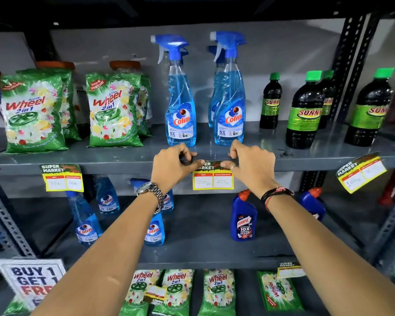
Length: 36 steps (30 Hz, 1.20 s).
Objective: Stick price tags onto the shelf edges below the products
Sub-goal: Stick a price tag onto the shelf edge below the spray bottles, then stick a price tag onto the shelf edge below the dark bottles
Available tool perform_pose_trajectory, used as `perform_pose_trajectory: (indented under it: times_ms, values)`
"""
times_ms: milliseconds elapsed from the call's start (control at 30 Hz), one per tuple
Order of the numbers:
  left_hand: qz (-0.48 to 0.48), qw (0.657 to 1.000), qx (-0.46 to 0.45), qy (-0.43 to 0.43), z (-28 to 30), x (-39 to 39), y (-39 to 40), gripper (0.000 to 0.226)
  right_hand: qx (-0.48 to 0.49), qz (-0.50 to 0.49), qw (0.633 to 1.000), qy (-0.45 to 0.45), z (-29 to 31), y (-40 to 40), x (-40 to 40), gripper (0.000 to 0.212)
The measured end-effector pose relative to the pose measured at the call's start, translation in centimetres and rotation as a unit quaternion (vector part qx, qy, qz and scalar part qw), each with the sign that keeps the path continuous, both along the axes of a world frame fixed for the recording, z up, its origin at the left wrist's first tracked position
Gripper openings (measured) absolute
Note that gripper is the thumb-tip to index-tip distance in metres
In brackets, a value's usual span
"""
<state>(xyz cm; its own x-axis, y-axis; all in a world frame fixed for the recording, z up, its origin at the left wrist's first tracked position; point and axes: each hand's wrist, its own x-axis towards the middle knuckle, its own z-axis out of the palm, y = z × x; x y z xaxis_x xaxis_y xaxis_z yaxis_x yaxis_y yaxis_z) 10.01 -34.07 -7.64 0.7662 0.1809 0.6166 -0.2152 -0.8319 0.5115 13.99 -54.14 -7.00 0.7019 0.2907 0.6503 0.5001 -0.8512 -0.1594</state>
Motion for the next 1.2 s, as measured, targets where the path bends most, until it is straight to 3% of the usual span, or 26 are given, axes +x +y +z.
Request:
perform_pose_trajectory:
  times_ms: [333, 500, 600, 800, 933, 1067, 1200]
  values:
    - [-0.061, 0.996, 0.057, -0.018, -0.7, -0.1, 1.2, 0.031, 0.068, -0.026, 0.997, 0.032, 0.9, -0.7, -1.9, 0.008]
    - [-0.103, 0.992, 0.073, 0.006, -0.6, -0.8, 1.8, 0.021, 0.097, 0.043, 0.991, 0.081, 1.4, -2.5, -0.9, 0.027]
    - [-0.08, 0.994, 0.075, 0.011, -0.2, -1.5, 1.0, 0.026, 0.148, 0.062, 0.985, 0.071, 1.8, -6.5, 0.0, 0.03]
    - [-0.003, 0.993, 0.115, -0.019, -1.1, -1.3, -5.4, 0.03, 0.2, 0.006, 0.98, 0.006, 2.3, -18.0, 3.2, 0.016]
    - [-0.006, 0.99, 0.14, -0.029, -2.3, 0.2, -11.7, 0.026, 0.222, -0.006, 0.975, 0.003, 2.2, -25.5, 5.7, 0.014]
    - [-0.009, 0.984, 0.176, -0.013, -2.5, 1.8, -17.8, 0.025, 0.239, 0.025, 0.97, 0.039, 1.7, -29.9, 7.6, 0.011]
    - [-0.023, 0.98, 0.197, 0.023, -2.8, 3.5, -23.4, 0.026, 0.181, 0.104, 0.971, 0.12, 1.0, -31.0, 8.7, 0.016]
